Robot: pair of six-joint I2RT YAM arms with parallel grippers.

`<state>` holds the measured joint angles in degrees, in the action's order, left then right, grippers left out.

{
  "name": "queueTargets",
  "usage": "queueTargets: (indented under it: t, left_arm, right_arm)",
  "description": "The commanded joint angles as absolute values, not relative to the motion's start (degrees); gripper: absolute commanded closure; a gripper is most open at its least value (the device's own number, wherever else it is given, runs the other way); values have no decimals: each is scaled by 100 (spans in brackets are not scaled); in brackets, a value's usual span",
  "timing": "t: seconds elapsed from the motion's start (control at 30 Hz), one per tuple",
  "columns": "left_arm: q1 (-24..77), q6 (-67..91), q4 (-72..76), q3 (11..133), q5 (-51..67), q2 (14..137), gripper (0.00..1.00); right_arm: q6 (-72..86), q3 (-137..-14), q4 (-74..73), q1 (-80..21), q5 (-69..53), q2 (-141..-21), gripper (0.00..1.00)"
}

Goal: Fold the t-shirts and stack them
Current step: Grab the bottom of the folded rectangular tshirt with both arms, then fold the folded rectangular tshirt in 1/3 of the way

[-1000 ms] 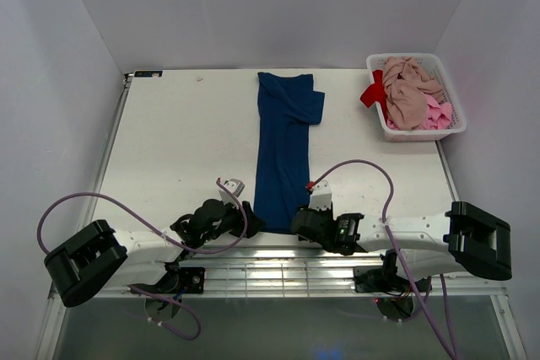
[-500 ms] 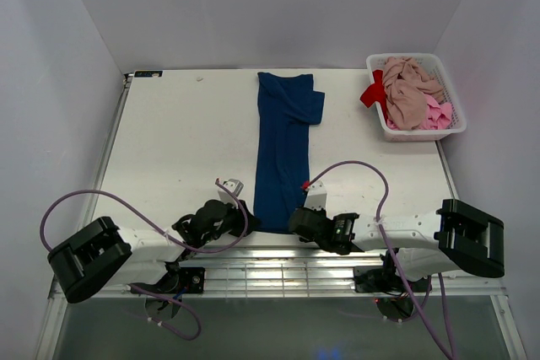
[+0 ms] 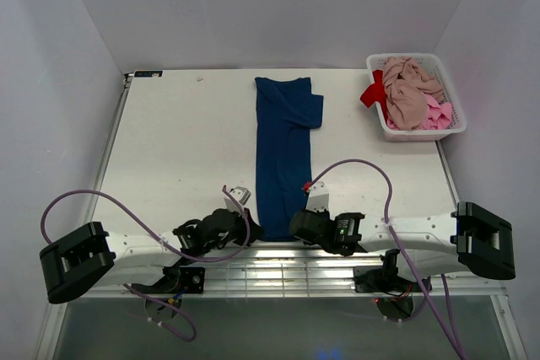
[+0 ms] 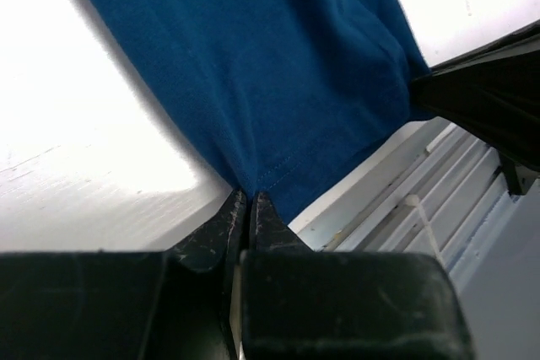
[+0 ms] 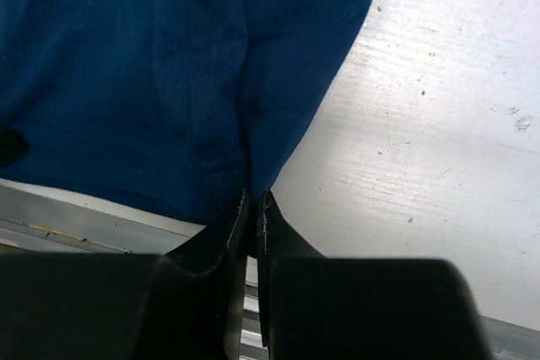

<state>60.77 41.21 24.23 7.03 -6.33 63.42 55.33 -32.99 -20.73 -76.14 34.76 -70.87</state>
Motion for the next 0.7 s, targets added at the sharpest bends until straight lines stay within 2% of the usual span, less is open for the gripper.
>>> queueTargets:
  t: [0.0,0.2,0.33,0.5,0.67]
  left_arm:
    - [6267,4167,1855,1098,-1298,5969,95]
    - [6267,3657,1749,1695,-2293,6002,94]
    - [6214,3165,2029,1994,-3092,6424,94]
    - [5529,2646,3205,2021,-2875,7135,94]
    - [4844,2136,3805,2678,-2330,8163,94]
  right_arm:
    - [5582,-3691,-2417,-7655,4016,-6987,92]
    - [4862,-4358,-2417,-7278,4429,-7294,92]
    - [4230,-4605,-2251,-6656,4544,-7479,92]
    - [3306,-4649,-1346,-5855,4228,-7611,92]
    - [2445,-5008,-634,-5178,3868,-8111,92]
